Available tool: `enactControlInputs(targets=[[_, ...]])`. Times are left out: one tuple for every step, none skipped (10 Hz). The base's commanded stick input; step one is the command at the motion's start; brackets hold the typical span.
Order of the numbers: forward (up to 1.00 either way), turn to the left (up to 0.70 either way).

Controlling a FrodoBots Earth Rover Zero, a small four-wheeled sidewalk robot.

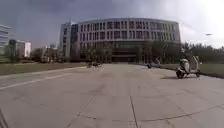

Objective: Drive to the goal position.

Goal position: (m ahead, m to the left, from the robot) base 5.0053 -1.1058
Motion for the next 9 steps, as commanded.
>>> enactControlInputs(targets=[[1.00,0.00],[1.00,-0.08],[1.00,-0.32],[1.00,0.00],[1.00,0.00],[1.00,0.00],[1.00,0.00],[1.00,-0.03],[1.00,-0.26]])
